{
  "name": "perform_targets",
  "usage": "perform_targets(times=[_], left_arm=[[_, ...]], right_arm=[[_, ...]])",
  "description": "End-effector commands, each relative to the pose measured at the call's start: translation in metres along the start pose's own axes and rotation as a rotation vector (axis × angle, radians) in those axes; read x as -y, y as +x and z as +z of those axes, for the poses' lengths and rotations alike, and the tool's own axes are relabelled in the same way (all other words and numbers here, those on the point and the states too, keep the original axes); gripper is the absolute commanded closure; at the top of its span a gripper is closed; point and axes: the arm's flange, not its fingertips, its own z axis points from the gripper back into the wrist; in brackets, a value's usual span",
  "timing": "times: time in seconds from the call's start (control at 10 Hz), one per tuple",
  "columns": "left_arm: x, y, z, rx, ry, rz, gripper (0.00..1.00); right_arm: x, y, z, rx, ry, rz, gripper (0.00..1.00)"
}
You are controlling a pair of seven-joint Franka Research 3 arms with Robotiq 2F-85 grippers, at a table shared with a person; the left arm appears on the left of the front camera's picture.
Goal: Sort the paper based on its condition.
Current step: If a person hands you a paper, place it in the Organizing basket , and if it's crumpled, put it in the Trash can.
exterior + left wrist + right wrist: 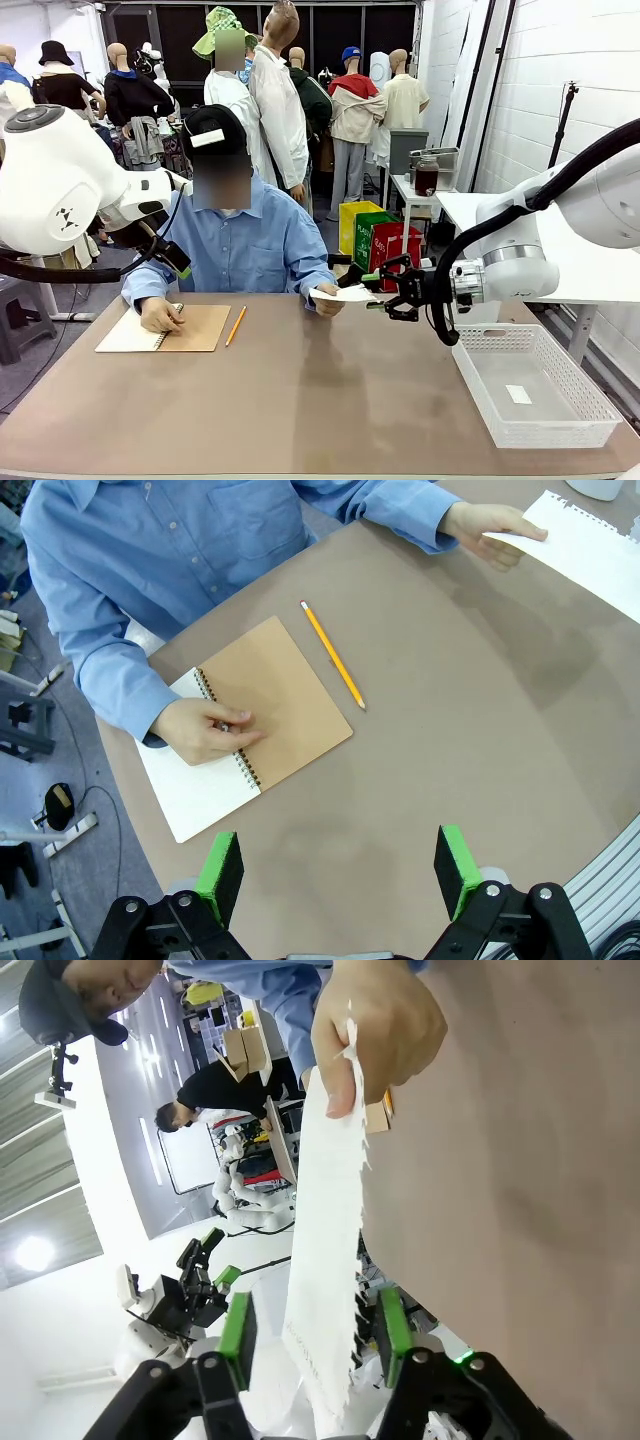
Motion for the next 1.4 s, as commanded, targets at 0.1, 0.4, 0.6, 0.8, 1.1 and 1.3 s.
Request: perform_targets(times=[0.1,0.4,0.6,0.8,1.1,1.3], left_arm=[[0.000,0.000,0.000,0.001,-0.002,0.002,0.00],[0.000,0.000,0.000,0.001,-0.002,0.002,0.00],[0.000,0.000,0.000,0.001,-0.002,0.002,0.00],[0.000,0.000,0.000,0.001,-0.002,0.002,0.00],[0.000,0.000,0.000,0.001,-0.002,0.002,0.00],[0.000,0.000,0.000,0.001,-0.002,0.002,0.00]], right_arm=[[-0.003,0.001,0.006,-0.017,-0.006,-0.021,0.42],[-0.001,0.001,0.008,-0.011,-0.014,-0.033,0.60],[0.001,0.002,0.008,-0.019,-0.009,-0.039,0.94],[0.000,0.001,0.007,-0.029,-0.014,-0.038,1.00],[0.000,0.003,0.002,-0.052,-0.013,-0.029,1.00],[-0.018,0.003,0.016,-0.011,-0.043,0.099,1.00]])
